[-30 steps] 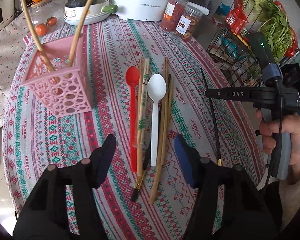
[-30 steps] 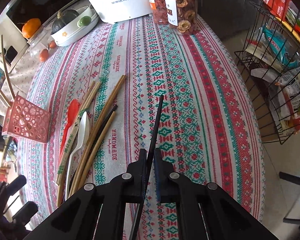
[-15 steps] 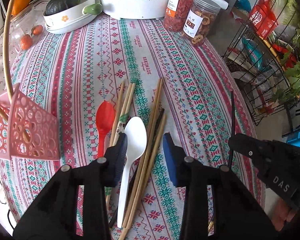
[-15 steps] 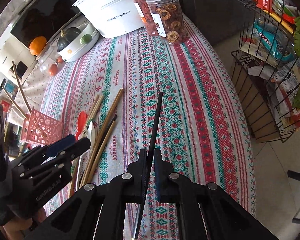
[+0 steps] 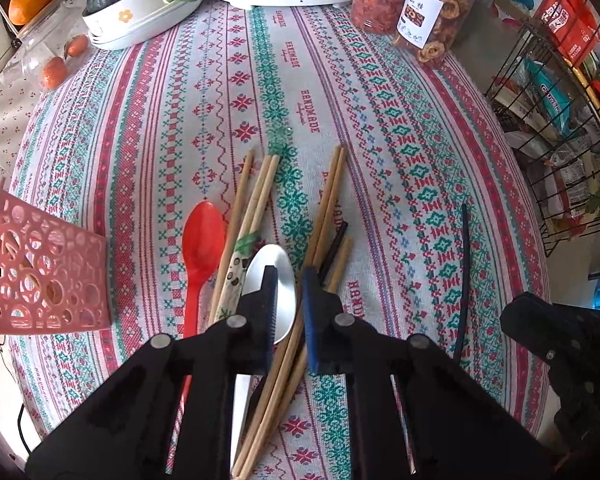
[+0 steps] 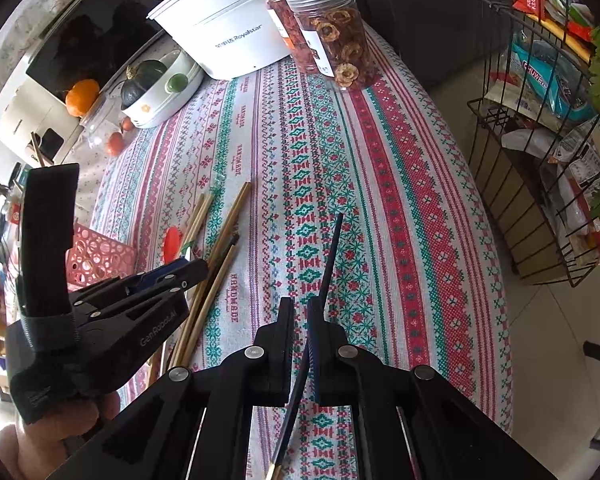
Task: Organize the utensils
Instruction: 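Grasp the white plastic spoon with the left tool while the right tool holds the black stick, then lift the white spoon with the left tool while the right tool carries the black stick to the basket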
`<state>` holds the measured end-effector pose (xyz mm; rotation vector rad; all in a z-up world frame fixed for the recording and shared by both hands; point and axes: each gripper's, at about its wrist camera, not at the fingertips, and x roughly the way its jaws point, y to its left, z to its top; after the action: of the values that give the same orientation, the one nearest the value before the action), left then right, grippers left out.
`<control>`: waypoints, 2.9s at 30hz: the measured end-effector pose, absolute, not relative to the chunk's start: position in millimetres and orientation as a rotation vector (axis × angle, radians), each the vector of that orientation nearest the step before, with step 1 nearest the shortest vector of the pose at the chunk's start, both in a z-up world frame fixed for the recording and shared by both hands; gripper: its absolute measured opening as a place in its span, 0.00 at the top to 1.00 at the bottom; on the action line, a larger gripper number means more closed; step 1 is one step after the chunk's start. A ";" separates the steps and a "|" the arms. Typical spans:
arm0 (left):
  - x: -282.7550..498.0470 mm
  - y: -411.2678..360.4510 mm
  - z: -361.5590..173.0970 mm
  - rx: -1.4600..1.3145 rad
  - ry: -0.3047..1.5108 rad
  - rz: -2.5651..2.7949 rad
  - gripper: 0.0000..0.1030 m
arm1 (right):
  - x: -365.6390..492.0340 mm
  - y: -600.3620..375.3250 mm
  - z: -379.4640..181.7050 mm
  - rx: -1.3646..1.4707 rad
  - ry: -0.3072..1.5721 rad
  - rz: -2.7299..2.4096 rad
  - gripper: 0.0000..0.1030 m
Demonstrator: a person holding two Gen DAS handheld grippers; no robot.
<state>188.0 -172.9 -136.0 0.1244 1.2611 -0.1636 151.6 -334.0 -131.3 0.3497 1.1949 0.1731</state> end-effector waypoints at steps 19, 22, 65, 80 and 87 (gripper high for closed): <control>123.7 -124.5 -60.4 0.052 1.054 -0.361 0.96 | 167.7 -310.3 -168.7 0.207 1.316 0.125 0.63; 112.8 -106.4 -52.9 0.010 1.004 -0.396 0.96 | 167.6 -295.3 -167.7 0.095 1.294 0.096 0.64; 126.0 25.3 -5.5 -0.265 0.180 -0.341 0.97 | 98.3 -251.7 -18.2 0.147 0.726 0.199 0.94; 135.6 34.2 -31.7 -0.278 0.282 -0.301 0.86 | 99.3 -241.5 -17.3 0.171 0.736 0.228 0.94; 117.5 42.8 -20.5 -0.256 0.401 -0.244 0.55 | 91.9 -229.7 -4.7 0.181 0.703 0.253 0.94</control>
<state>117.5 42.8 -20.5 -0.2560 0.4007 -0.2437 91.9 -229.7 -4.7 0.1811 0.7029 0.2530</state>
